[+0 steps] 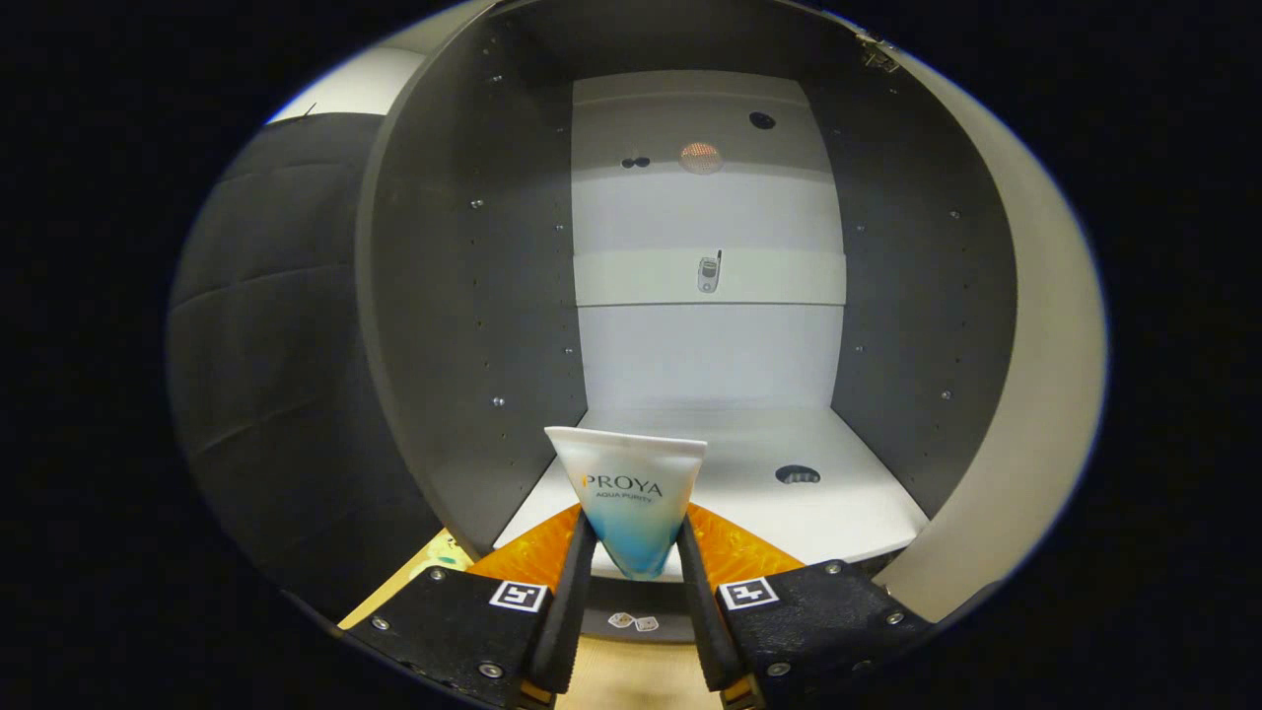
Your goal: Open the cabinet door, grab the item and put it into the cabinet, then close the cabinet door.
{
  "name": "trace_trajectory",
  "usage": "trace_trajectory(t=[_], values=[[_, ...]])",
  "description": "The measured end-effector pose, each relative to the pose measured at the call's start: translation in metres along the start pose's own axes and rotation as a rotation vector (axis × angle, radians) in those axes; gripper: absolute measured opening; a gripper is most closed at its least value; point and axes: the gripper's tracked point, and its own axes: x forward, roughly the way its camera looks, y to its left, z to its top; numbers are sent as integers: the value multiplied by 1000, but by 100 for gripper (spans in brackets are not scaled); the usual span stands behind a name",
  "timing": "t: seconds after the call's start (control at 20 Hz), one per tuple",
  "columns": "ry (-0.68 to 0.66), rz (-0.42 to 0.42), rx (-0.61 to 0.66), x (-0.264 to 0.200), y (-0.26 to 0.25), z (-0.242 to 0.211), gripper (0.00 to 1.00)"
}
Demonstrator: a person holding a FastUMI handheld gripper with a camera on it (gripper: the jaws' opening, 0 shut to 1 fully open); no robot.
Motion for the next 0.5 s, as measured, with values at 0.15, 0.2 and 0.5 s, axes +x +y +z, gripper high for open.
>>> trace_trajectory(t=[0.15, 0.2, 0.5], values=[[21, 2, 10, 20, 0, 7, 49], [37, 3, 21, 26, 0, 6, 49], [121, -25, 18, 58, -10, -5, 50]])
